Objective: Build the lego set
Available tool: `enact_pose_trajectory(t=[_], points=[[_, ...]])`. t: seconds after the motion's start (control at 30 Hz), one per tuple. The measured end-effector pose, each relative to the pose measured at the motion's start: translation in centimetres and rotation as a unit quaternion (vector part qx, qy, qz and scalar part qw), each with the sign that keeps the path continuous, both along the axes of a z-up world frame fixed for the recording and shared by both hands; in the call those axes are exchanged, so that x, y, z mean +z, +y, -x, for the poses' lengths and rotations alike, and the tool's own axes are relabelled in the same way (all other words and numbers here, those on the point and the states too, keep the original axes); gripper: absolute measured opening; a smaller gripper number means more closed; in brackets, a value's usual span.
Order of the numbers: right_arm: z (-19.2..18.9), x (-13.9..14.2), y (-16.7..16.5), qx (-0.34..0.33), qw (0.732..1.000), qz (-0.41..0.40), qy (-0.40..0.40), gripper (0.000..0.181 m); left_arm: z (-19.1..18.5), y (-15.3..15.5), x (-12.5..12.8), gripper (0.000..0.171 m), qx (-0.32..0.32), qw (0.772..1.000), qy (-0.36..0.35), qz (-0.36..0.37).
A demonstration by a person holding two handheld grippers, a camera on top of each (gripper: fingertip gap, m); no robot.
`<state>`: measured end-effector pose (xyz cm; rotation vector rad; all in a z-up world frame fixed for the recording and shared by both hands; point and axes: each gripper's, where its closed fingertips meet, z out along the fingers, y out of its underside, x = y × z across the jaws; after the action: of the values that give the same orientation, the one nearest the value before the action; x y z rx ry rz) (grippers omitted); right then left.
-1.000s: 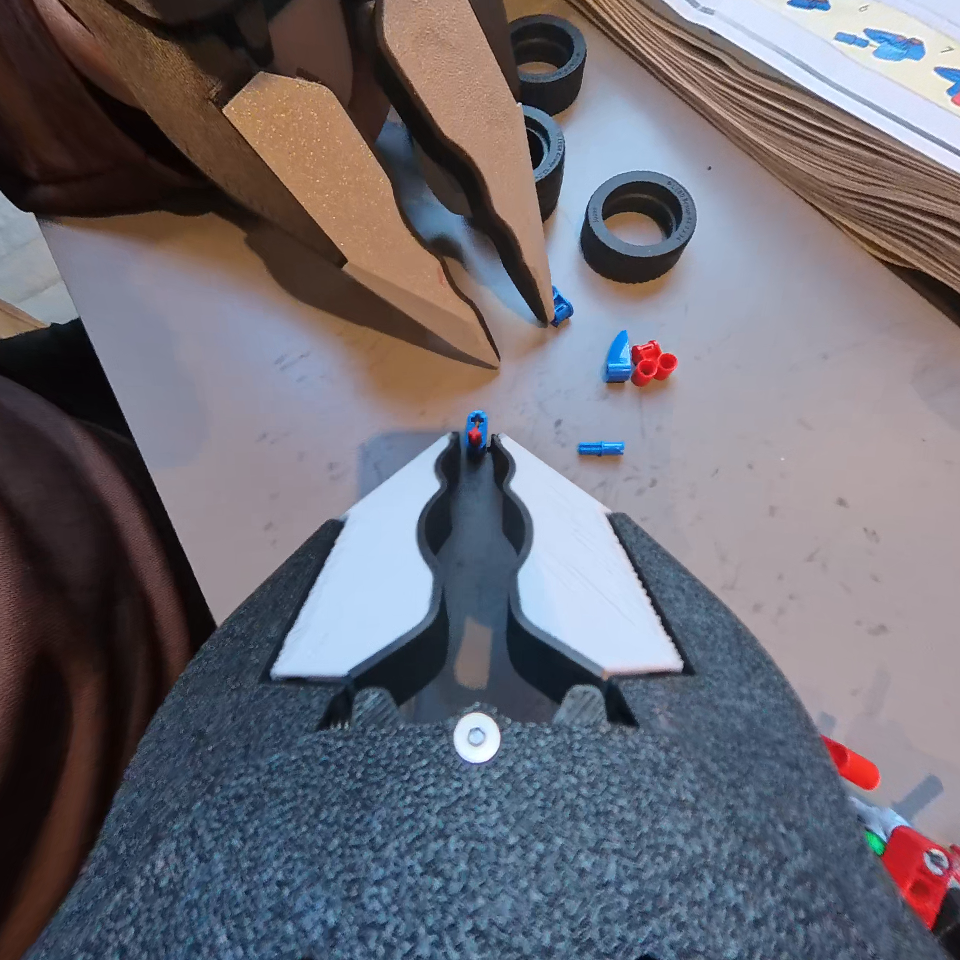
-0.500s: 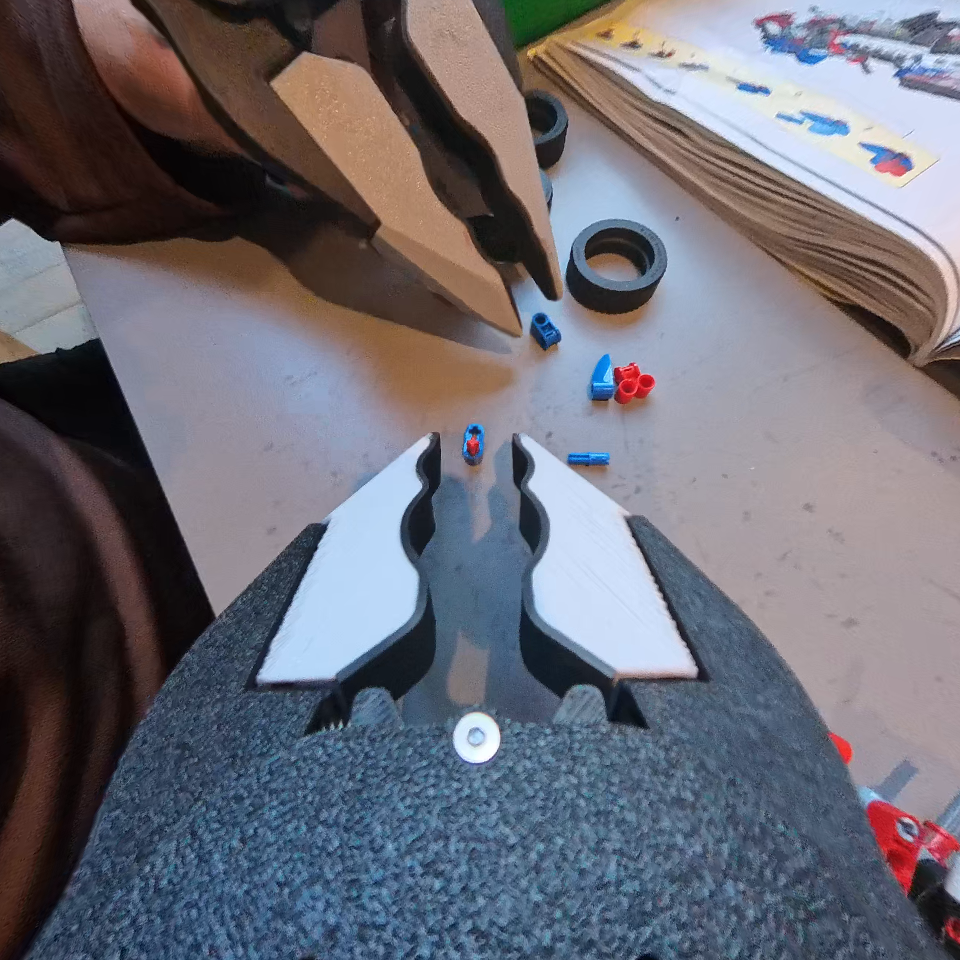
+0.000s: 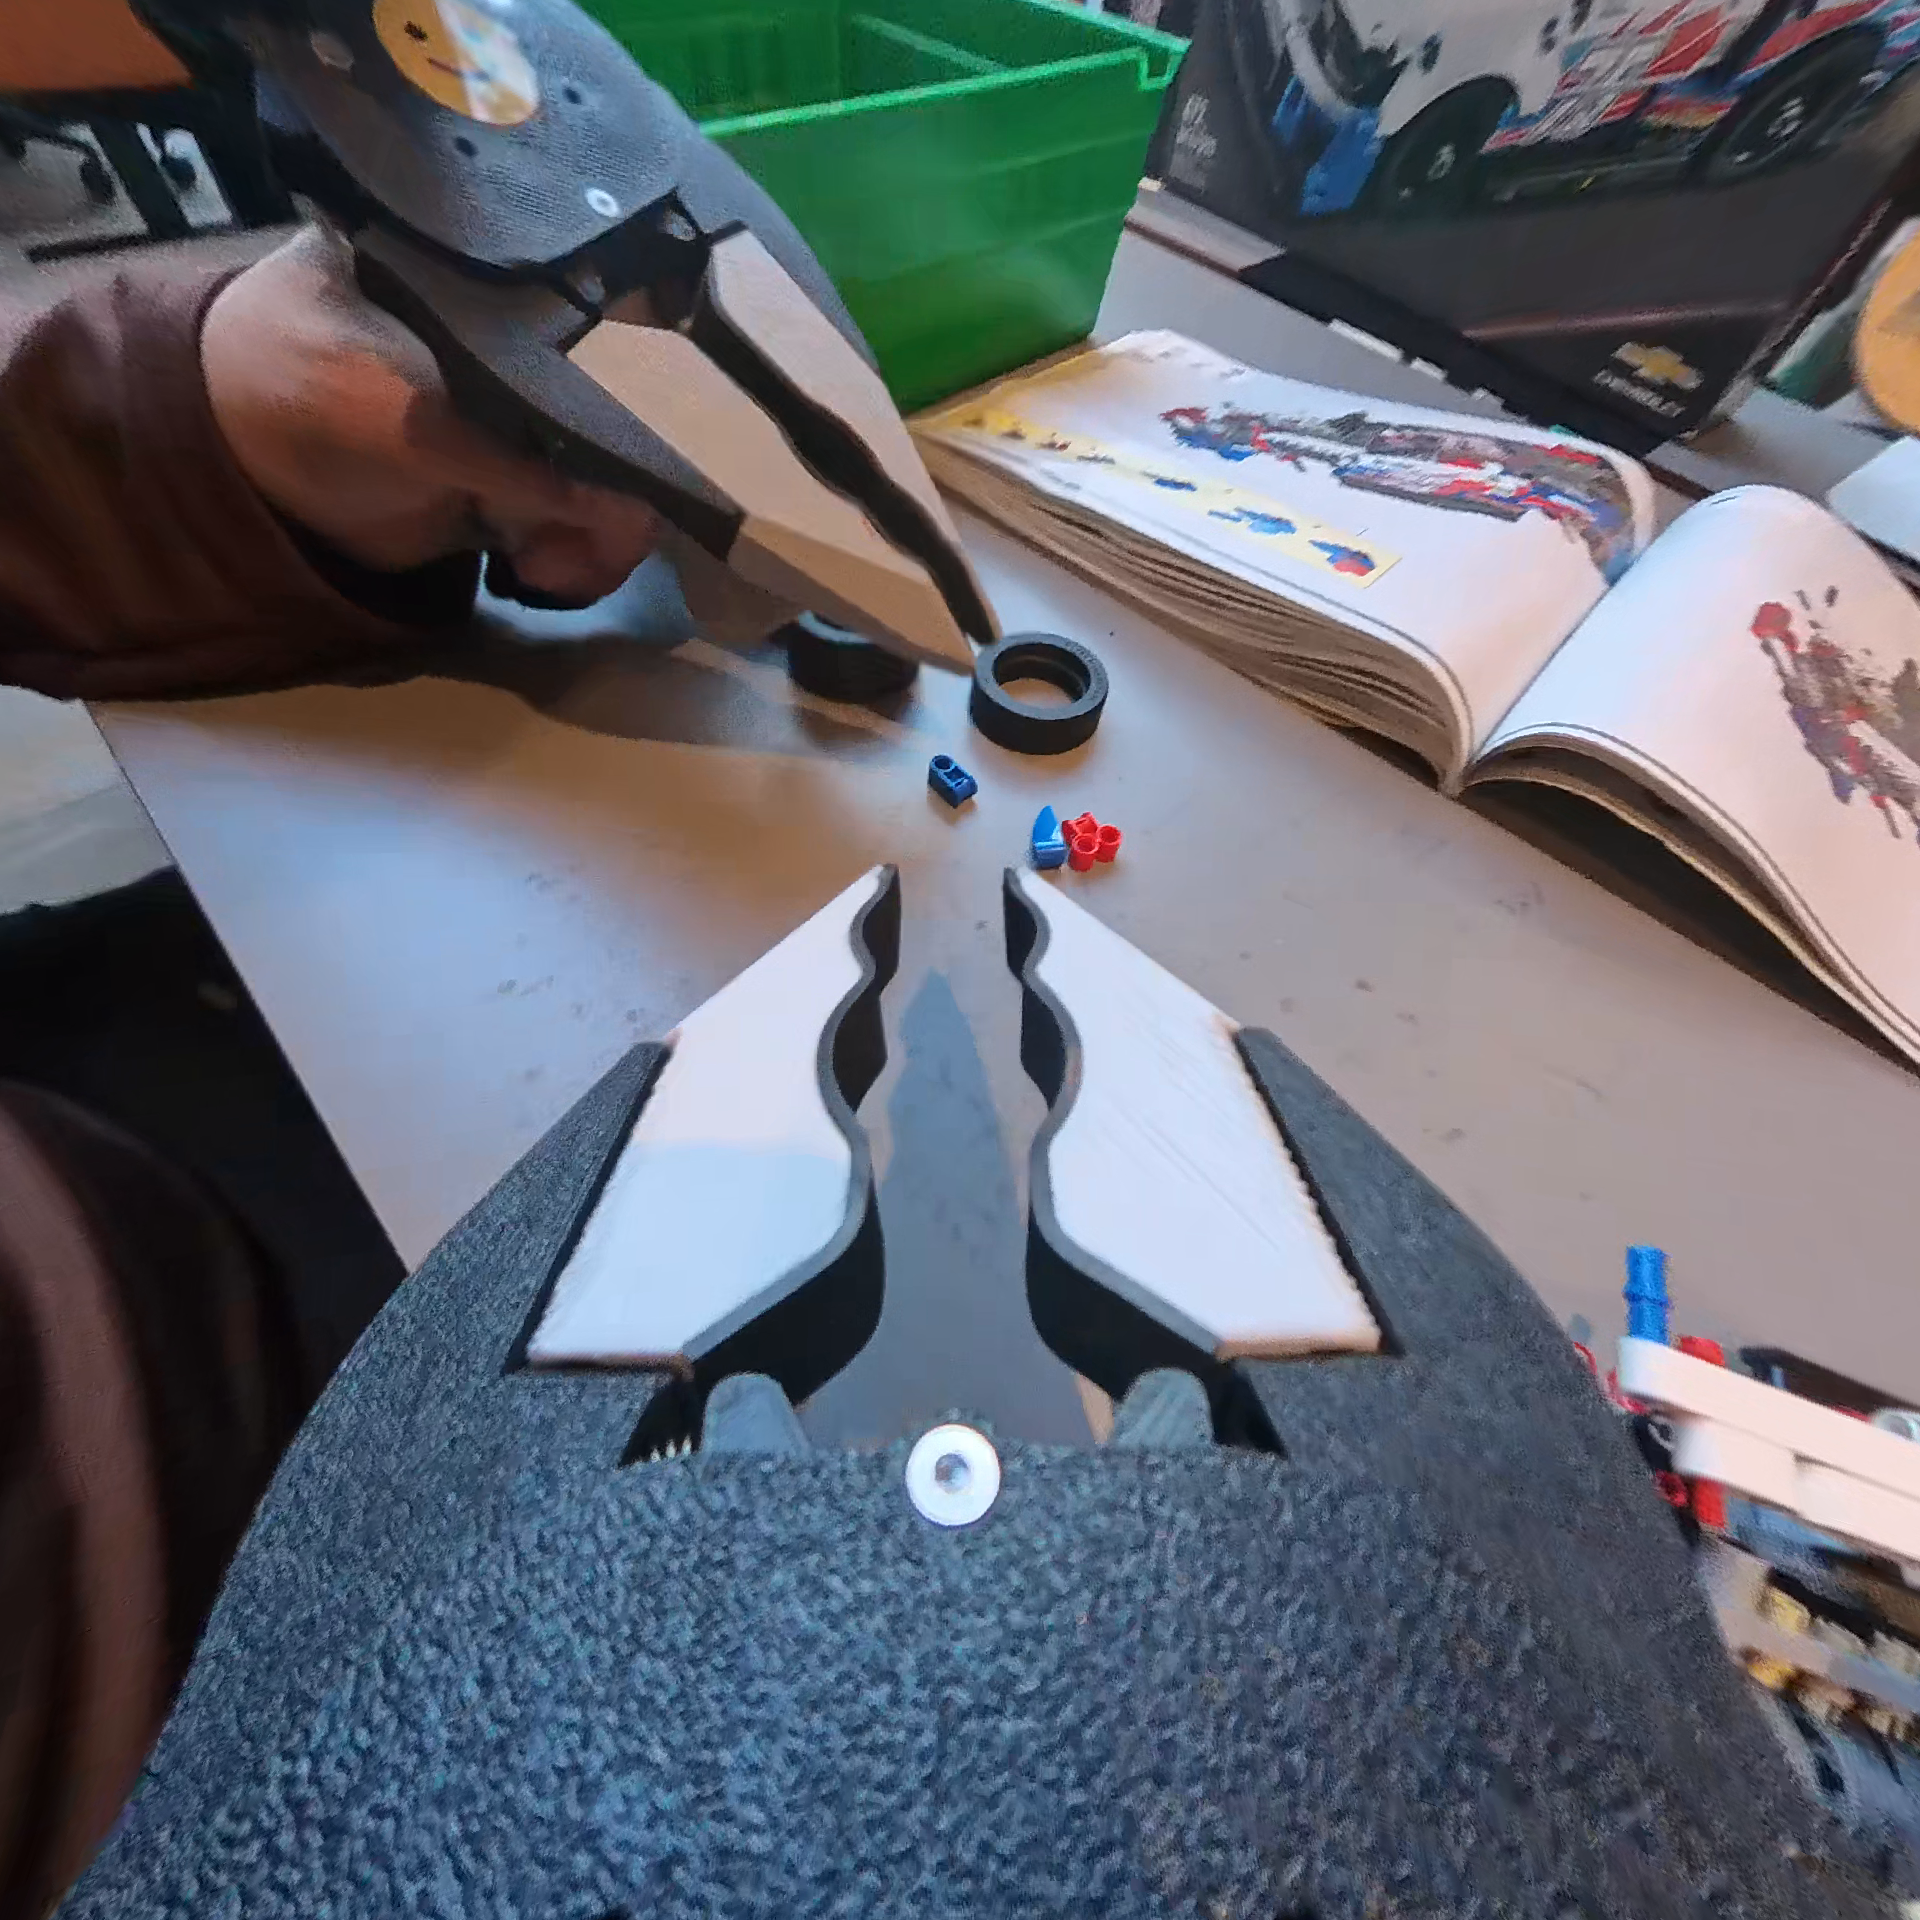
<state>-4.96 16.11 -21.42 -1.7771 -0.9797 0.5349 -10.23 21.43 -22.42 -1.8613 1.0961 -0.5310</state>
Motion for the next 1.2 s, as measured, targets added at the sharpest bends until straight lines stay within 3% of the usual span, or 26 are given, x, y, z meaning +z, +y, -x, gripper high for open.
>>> enact_pose_trajectory(t=[0.17, 0.23, 0.37, 0.5, 0.6, 0.77, 0.87, 1.0, 1.2], points=[[-2.0, 2.3, 0.5, -0.04, 0.997, -0.022, 0.062, 0.019, 2.7, 0.4, 6.7, 0.005, 0.077, 0.991, -0.094, -0.058], [-2.9, 3.8, 0.6, -0.052, 0.993, -0.035, 0.099, 0.019, 4.3, -0.2, 8.1, 0.008, 0.103, 0.987, -0.109, -0.059], [-3.8, 6.1, 0.0, -0.043, 0.983, -0.043, 0.172, 0.017, 8.2, -1.7, 8.4, 0.013, 0.177, 0.973, -0.14, -0.054], [-4.0, 6.5, -0.1, -0.046, 0.983, -0.057, 0.171, 0.016, 11.4, -3.9, 6.0, 0.02, 0.226, 0.959, -0.152, -0.074], [-5.3, 8.3, 0.1, -0.066, 0.978, -0.098, 0.173, 0.016, 11.3, -5.7, 3.9, 0.024, 0.208, 0.964, -0.151, -0.068], [-8.2, 10.1, 1.0, -0.106, 0.971, -0.123, 0.177, 0.018, 10.4, -7.4, 4.2, 0.026, 0.148, 0.973, -0.154, -0.085], [-9.2, 10.2, 1.5, -0.115, 0.975, -0.12, 0.148, 0.021, 9.0, -8.4, 3.7, 0.043, 0.09, 0.983, -0.146, -0.064], [-8.7, 8.1, 1.4, -0.107, 0.985, -0.073, 0.113, 0.026, 8.3, -8.9, 3.0, 0.048, 0.068, 0.989, -0.124, -0.054], [-4.9, 5.0, -0.3, -0.059, 0.994, -0.033, 0.085, 0.024, 8.0, -9.0, 2.8, 0.045, 0.065, 0.99, -0.109, -0.063]])
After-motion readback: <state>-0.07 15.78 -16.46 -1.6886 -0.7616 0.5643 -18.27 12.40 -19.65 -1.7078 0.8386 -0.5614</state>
